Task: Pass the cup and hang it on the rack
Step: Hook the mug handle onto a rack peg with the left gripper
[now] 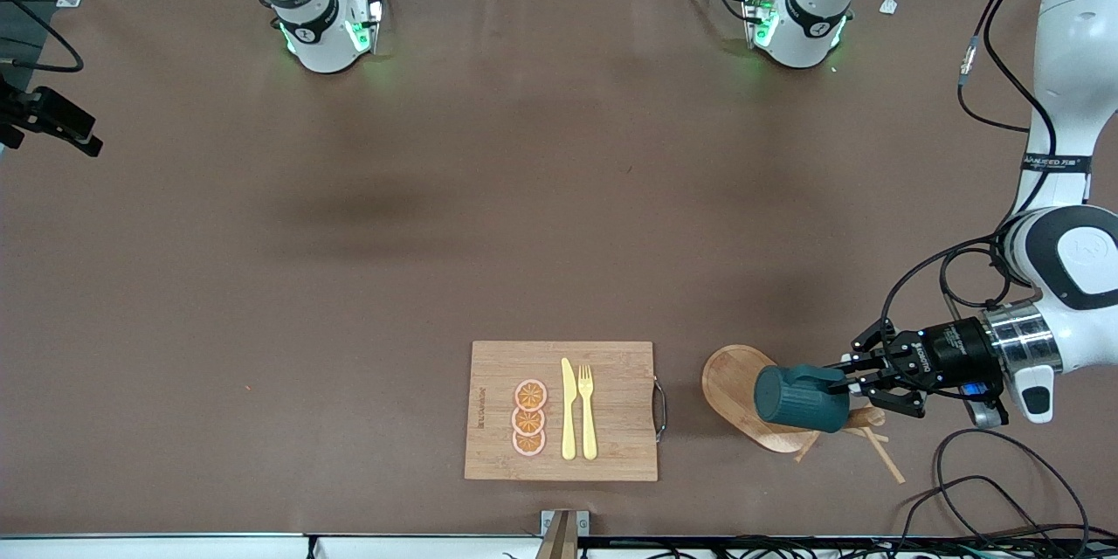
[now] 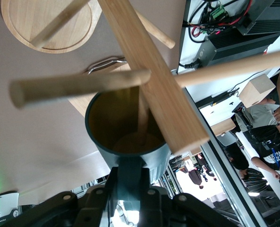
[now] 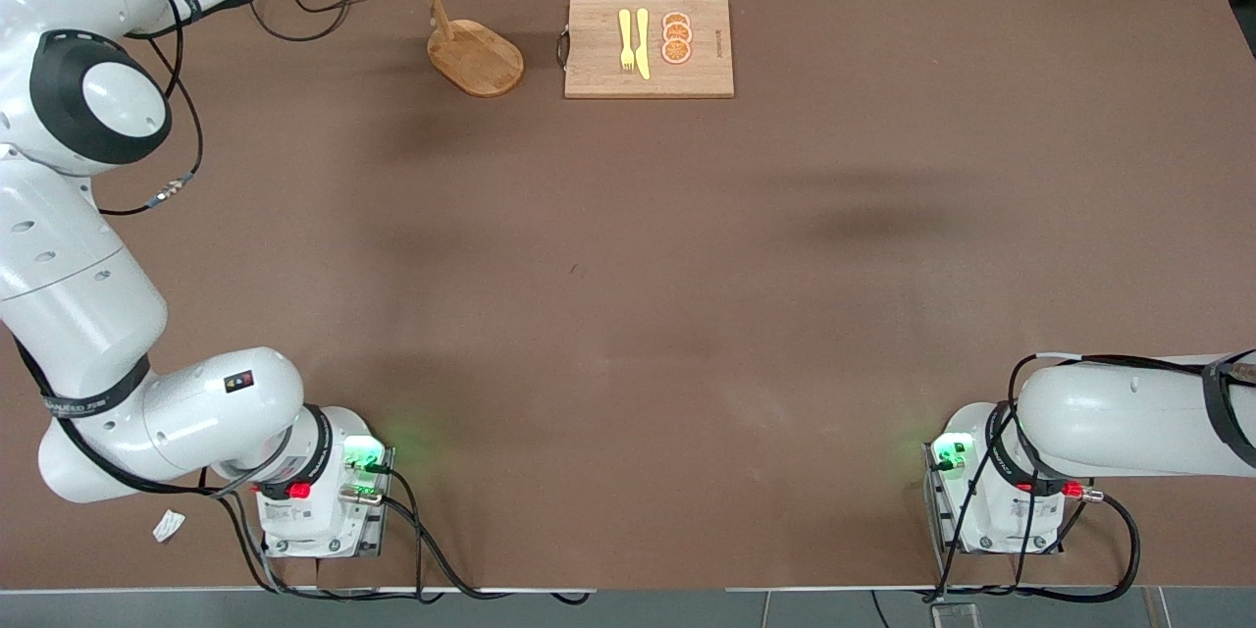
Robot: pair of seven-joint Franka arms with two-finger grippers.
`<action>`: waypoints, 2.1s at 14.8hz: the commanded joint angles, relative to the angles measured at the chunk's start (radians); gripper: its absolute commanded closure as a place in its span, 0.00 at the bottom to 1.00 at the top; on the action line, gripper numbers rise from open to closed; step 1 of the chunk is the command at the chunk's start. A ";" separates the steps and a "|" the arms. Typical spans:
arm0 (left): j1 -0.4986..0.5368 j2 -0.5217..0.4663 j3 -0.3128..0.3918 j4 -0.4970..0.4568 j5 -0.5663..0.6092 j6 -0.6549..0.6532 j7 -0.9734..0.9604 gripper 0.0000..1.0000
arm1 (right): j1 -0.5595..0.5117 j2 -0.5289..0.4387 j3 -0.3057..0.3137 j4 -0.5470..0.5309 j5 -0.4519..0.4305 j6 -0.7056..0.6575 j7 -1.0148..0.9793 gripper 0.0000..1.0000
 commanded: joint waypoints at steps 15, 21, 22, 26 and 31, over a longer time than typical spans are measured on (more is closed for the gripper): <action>0.018 0.022 -0.006 0.004 -0.044 -0.010 0.031 0.96 | 0.003 0.010 0.002 0.021 -0.008 -0.014 -0.004 0.00; 0.016 0.040 -0.006 0.004 -0.051 -0.010 0.057 0.96 | 0.008 0.010 0.002 0.021 -0.008 -0.013 -0.004 0.00; 0.016 0.043 -0.008 0.004 -0.057 -0.010 0.058 0.96 | 0.008 0.010 0.002 0.021 -0.008 -0.013 -0.004 0.00; 0.018 0.059 -0.006 0.007 -0.068 -0.008 0.062 0.70 | 0.008 0.010 0.002 0.022 -0.008 -0.013 -0.004 0.00; 0.016 0.054 -0.011 0.010 -0.069 -0.008 0.052 0.57 | 0.008 0.011 0.002 0.022 -0.008 -0.013 -0.006 0.00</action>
